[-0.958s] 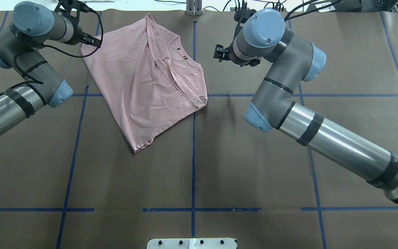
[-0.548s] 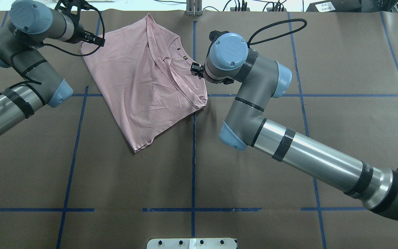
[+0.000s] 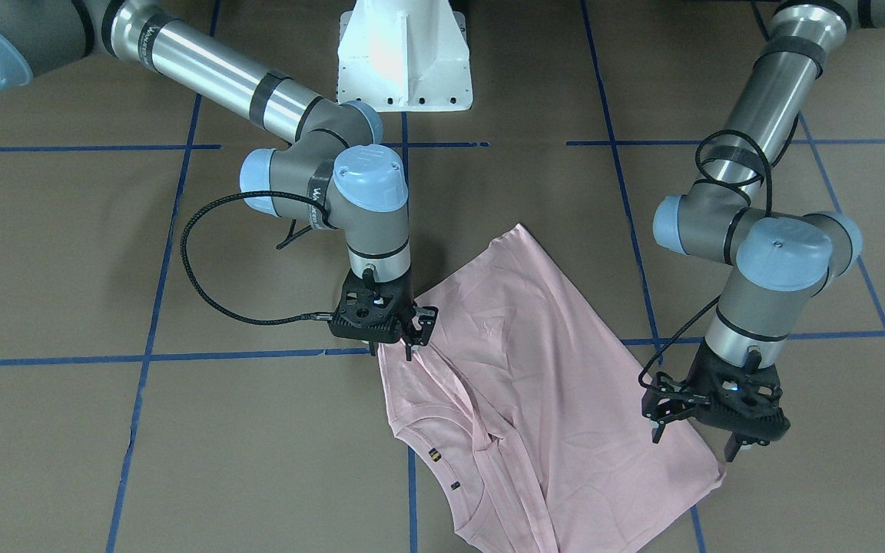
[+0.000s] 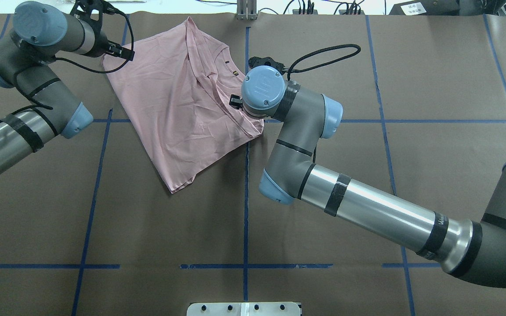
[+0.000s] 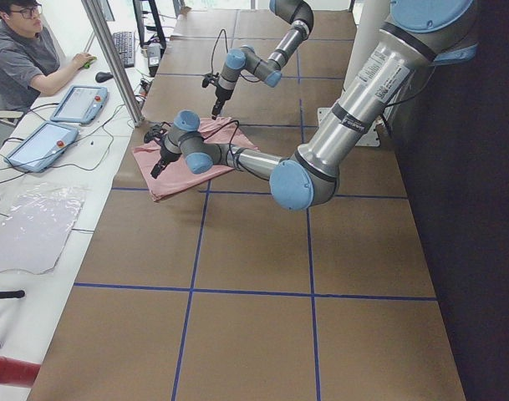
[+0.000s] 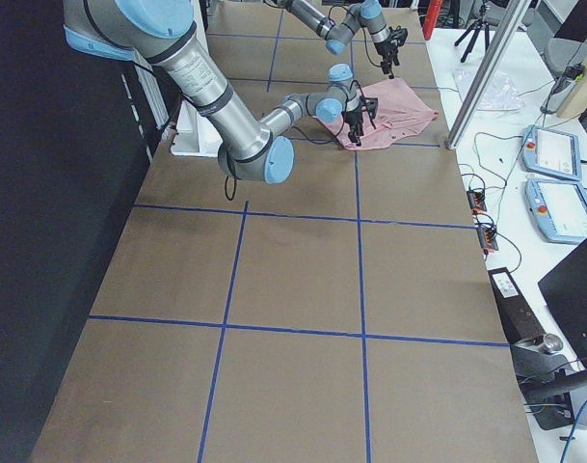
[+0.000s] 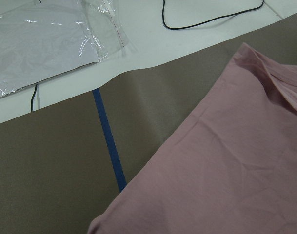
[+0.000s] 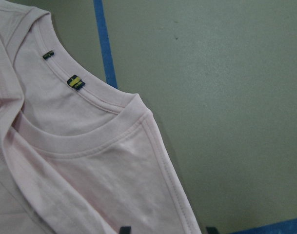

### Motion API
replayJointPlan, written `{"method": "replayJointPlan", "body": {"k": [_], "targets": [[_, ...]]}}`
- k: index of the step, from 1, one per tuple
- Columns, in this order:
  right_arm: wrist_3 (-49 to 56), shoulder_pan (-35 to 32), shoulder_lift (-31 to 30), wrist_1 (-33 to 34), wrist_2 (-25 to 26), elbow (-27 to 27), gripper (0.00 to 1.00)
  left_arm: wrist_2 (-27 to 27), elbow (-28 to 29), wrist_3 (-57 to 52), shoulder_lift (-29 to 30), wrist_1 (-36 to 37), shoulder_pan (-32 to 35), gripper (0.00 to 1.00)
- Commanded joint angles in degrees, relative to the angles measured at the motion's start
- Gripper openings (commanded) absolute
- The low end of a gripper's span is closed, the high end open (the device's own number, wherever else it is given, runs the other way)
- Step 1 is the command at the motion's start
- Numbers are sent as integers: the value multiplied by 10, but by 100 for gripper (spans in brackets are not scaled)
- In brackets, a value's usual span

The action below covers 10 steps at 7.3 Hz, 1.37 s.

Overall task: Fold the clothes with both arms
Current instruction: 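Grasp the shirt's collar edge with the right gripper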

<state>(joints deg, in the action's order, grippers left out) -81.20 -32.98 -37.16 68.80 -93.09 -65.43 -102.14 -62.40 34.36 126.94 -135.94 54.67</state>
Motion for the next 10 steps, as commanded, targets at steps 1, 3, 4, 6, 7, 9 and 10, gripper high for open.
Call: {"method": "replayJointPlan", "body": {"k": [1, 3, 4, 6, 7, 9, 10], "targets": [[2, 5, -7, 3, 5, -1, 55, 0, 0, 1, 0, 0, 0, 100], [8, 6, -7, 20, 5, -5, 55, 0, 0, 1, -5, -1, 0, 100], [8, 8, -7, 20, 5, -5, 55, 0, 0, 1, -5, -1, 0, 100], [7, 10, -8, 20, 5, -5, 43, 0, 0, 1, -5, -1, 0, 100], [7, 10, -7, 20, 5, -5, 27, 0, 0, 1, -5, -1, 0, 100], [6, 11, -8, 21, 6, -5, 0, 0, 0, 1, -5, -1, 0, 100], [6, 11, -7, 26, 5, -6, 0, 0, 0, 1, -5, -1, 0, 100]]}}
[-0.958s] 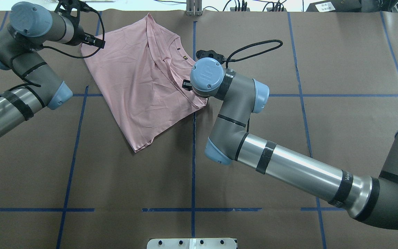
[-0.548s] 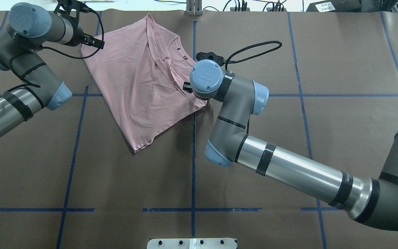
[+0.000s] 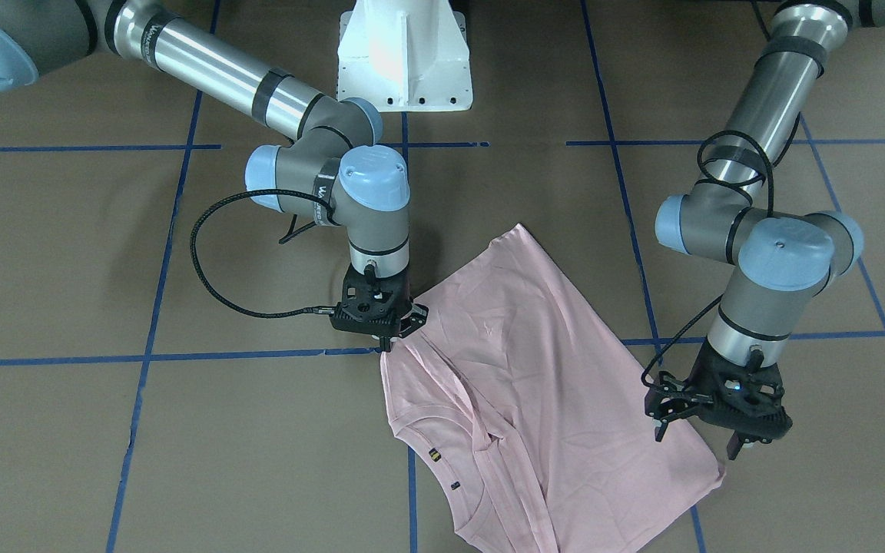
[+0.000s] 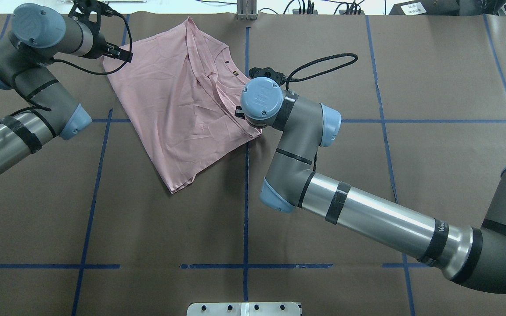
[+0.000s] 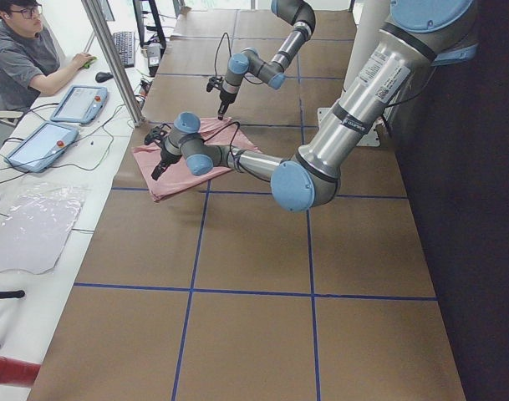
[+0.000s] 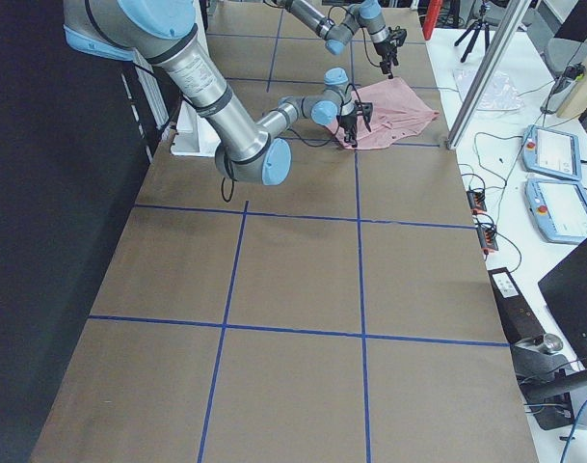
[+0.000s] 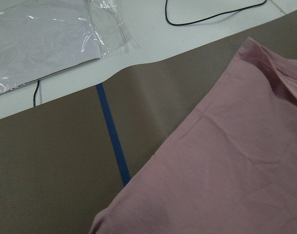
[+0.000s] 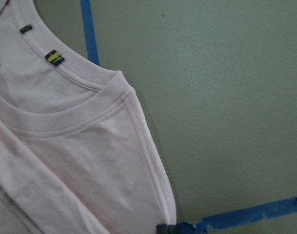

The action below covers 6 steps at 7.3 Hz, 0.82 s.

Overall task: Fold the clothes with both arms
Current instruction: 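Drag the collar toward the robot with the right gripper while the left gripper follows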

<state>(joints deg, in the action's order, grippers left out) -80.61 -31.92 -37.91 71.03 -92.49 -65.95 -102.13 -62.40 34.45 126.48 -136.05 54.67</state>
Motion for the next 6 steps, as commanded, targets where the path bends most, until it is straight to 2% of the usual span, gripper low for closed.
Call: {"method": "replayJointPlan", "body": {"k": [1, 2, 3, 4, 6], "targets": [[0, -1, -5, 8, -1, -13, 0, 0, 0, 0, 1, 0, 0, 100], [0, -1, -28, 32, -1, -63, 0, 0, 0, 0, 2, 0, -1, 100], [-1, 0, -65, 65, -1, -139, 0, 0, -1, 1, 3, 0, 0, 100], [-7, 14, -112, 69, 8, -214, 0, 0, -5, 4, 3, 1, 0, 100], [-30, 87, -227, 73, 77, -377, 0, -2, -28, 14, 1, 8, -1, 100]]}}
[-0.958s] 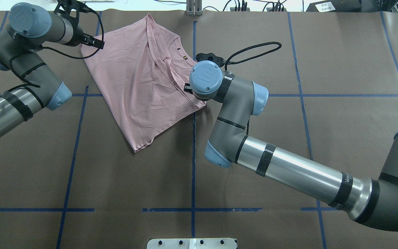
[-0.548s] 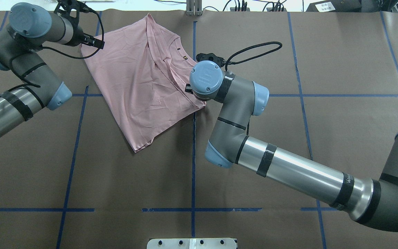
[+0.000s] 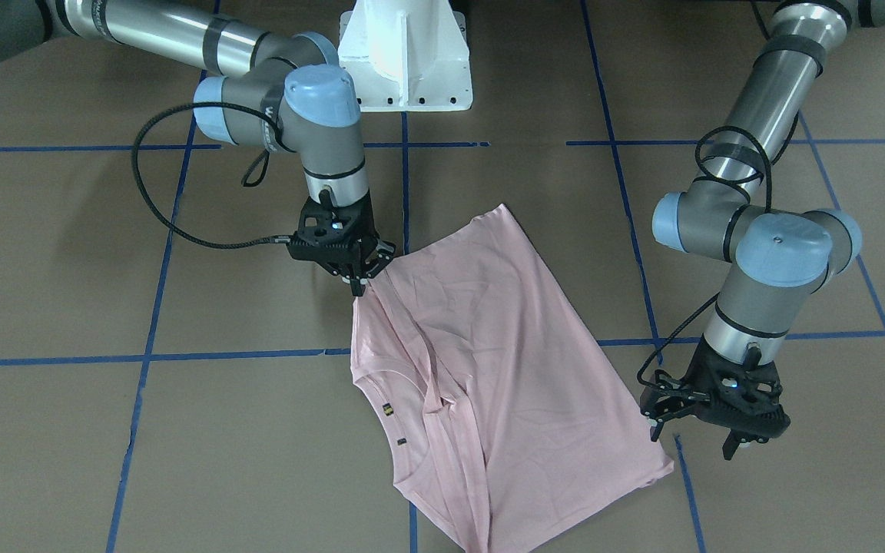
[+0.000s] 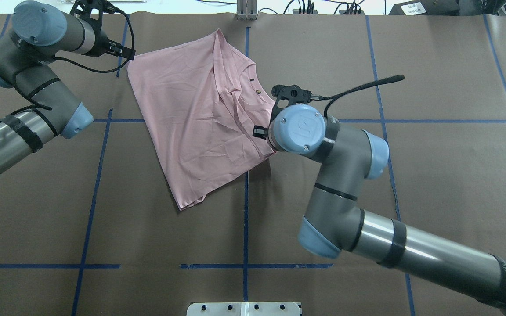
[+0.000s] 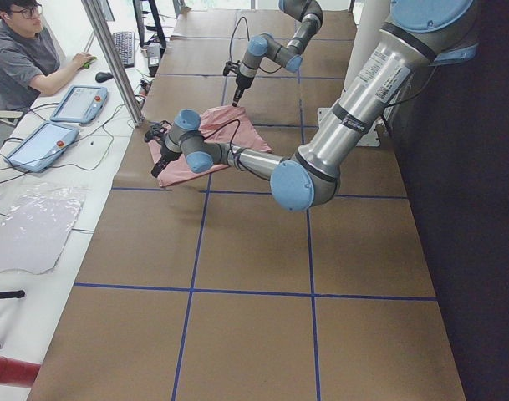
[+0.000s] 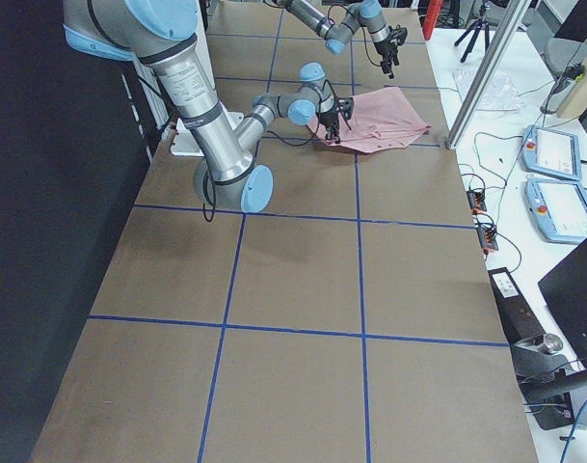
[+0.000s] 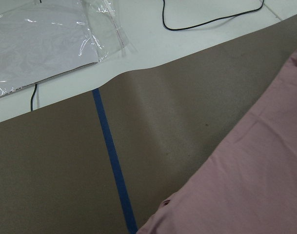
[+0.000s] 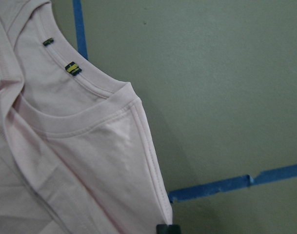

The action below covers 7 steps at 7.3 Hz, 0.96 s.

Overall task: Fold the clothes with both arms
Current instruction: 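Drag the collar toward the robot with the right gripper while the left gripper follows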

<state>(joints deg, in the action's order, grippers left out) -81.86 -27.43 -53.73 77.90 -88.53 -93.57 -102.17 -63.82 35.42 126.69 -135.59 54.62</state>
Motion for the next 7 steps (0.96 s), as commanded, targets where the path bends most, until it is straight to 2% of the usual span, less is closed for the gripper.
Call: {"method": "replayJointPlan", "body": {"k": [1, 2, 3, 5, 7], "targets": [[-42, 79, -110, 4, 77, -151, 0, -11, -22, 6, -1, 4, -5, 100], [-62, 122, -142, 5, 125, -185, 0, -32, -35, 13, -3, 4, -7, 100], [-92, 166, -173, 4, 168, -206, 0, -54, -68, 68, -22, 3, -17, 100], [-130, 217, -202, 4, 224, -223, 0, -60, -189, 205, -72, 31, -71, 100], [-138, 229, -203, 4, 239, -224, 0, -52, -335, 272, -133, 100, -135, 100]]}}
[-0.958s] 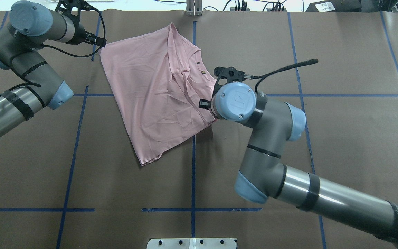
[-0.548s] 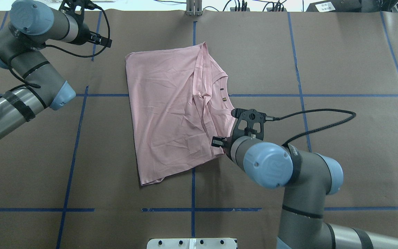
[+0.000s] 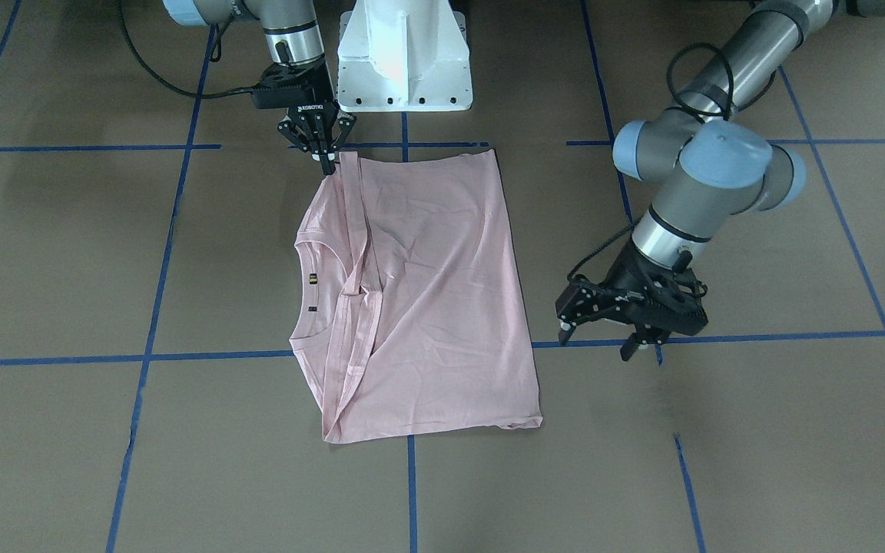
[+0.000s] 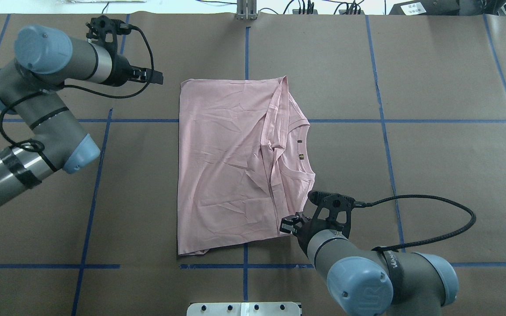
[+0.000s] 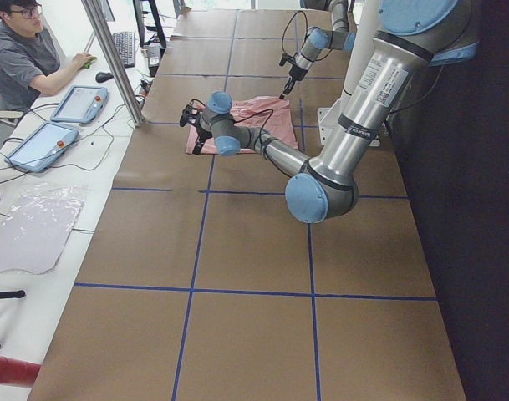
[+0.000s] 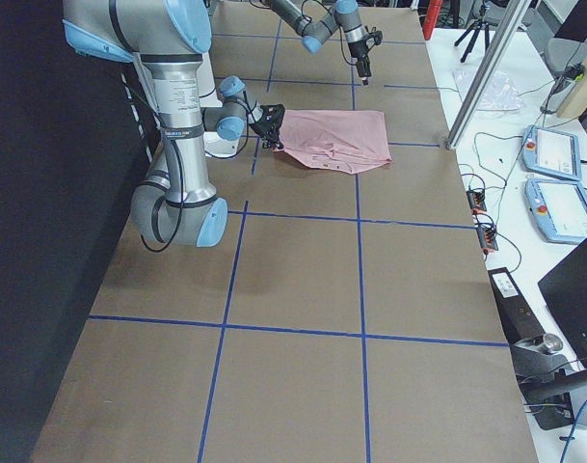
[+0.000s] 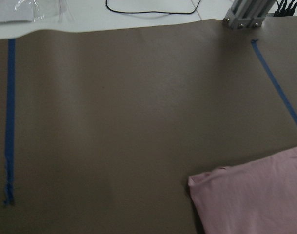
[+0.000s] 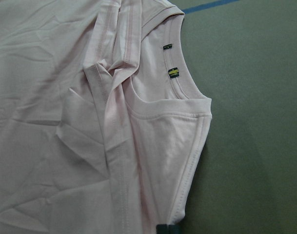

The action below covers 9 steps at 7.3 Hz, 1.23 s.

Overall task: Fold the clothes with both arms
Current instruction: 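Drag the collar toward the robot with the right gripper while the left gripper follows, then lower the left gripper beside the right gripper onto the shirt edge nearest the robot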

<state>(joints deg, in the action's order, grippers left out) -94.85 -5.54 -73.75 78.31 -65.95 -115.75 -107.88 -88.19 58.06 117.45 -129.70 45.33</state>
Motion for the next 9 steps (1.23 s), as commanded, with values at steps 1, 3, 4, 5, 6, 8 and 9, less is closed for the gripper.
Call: {"method": "replayJointPlan", "body": {"k": [1, 3, 4, 5, 6, 8, 9], "targets": [[-9, 11, -3, 0, 14, -2, 0, 51, -186, 98, -85, 76, -99, 100], [-8, 11, -1, 0, 14, -1, 0, 127, -294, 195, -122, 185, -204, 100], [-8, 10, 0, 0, 14, -2, 0, 152, -302, 237, -120, 228, -248, 100], [-8, 11, 1, 0, 14, -2, 0, 175, -293, 271, -122, 232, -281, 83], [-8, 11, 2, 0, 13, -2, 0, 189, -259, 284, -118, 231, -302, 68], [-8, 10, 2, 0, 13, -3, 0, 186, -238, 286, -112, 230, -317, 60], [-8, 10, 2, 0, 13, -3, 0, 184, -240, 285, -112, 230, -317, 61]]}}
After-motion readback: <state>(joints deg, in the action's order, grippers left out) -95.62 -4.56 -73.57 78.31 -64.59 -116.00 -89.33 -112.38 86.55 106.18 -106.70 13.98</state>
